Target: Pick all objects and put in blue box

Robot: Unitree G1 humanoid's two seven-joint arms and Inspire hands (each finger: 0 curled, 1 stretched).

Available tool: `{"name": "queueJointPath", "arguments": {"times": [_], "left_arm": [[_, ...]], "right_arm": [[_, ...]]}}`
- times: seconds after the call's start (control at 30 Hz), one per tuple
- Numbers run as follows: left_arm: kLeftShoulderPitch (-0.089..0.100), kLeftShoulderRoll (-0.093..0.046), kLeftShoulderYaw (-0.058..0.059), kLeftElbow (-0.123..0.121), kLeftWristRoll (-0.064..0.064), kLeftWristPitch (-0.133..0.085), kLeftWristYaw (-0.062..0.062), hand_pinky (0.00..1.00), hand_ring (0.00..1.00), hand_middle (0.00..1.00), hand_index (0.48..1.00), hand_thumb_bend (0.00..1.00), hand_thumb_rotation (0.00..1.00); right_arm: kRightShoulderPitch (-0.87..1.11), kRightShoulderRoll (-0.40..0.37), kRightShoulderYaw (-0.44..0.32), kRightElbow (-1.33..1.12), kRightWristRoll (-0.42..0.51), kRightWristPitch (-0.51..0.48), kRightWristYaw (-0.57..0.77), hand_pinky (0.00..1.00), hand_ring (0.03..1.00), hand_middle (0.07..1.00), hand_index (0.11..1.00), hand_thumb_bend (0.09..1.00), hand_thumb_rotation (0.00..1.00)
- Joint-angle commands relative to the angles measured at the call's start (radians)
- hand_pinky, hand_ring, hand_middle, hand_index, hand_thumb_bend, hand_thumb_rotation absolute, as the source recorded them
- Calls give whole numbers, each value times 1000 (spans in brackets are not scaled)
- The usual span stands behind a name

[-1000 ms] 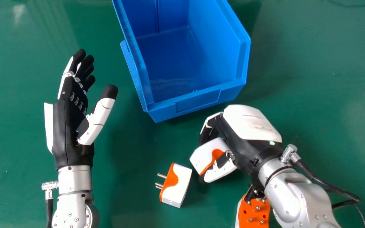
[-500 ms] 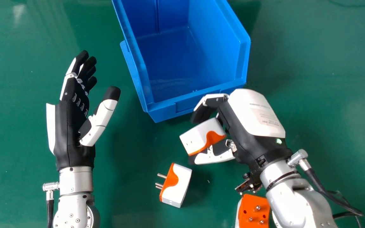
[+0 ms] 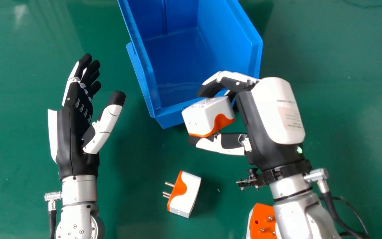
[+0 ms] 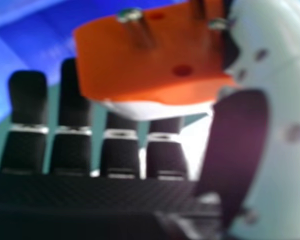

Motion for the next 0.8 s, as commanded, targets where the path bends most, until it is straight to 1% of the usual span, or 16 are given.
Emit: {"name": "queueJointPath", "arguments": {"times": [0.0,0.07,0.2,0.23,0.33,0.47,0.5,0.57,0.6,0.63,0.7,0.77], "left_arm": [[-7,-2,-3,-13,-1,-17,-2,892,891,878,875,787,525],[-6,-2,-4,-14,1,-17,0,892,891,878,875,788,523],[-4,-2,-5,-17,0,-17,-3,889,890,878,874,789,524],[-4,-2,-4,-17,1,-16,-2,889,890,878,874,789,524],[-2,0,-4,-19,4,-12,2,889,890,878,874,789,524],[1,-2,-5,-23,1,-14,-1,890,890,879,874,790,524],[1,-3,-5,-23,2,-15,0,890,891,879,874,790,523],[1,-1,-5,-21,12,-18,10,890,891,879,874,789,522],[1,-1,-5,-20,15,-19,12,890,891,879,874,789,522],[1,-1,-6,-20,14,-18,11,887,889,878,873,788,522],[0,-4,-6,-20,6,-20,5,885,889,878,873,786,522],[1,-5,-7,-18,6,-20,4,885,889,878,873,786,522]], "right_arm": [[-21,16,-14,14,-15,-50,-88,319,402,502,511,502,0],[-26,21,-15,34,-23,-68,-129,318,408,506,505,501,0],[-40,41,-20,84,-32,-131,-252,318,418,514,498,499,0],[-45,45,-21,98,-34,-149,-282,318,418,514,498,499,0],[-55,54,-23,128,-40,-184,-342,318,418,514,498,499,0],[-63,67,-23,149,-59,-196,-395,318,423,517,494,499,0],[-65,68,-22,153,-63,-198,-405,320,425,519,493,498,0],[-68,69,-20,160,-66,-201,-420,321,425,522,494,498,0],[-69,70,-20,163,-65,-202,-425,321,425,522,494,498,0],[-71,71,-19,167,-66,-205,-431,323,426,524,496,497,0],[-74,73,-20,174,-70,-209,-440,324,427,525,498,497,0],[-75,74,-21,179,-73,-214,-445,324,427,525,498,497,0]]}}
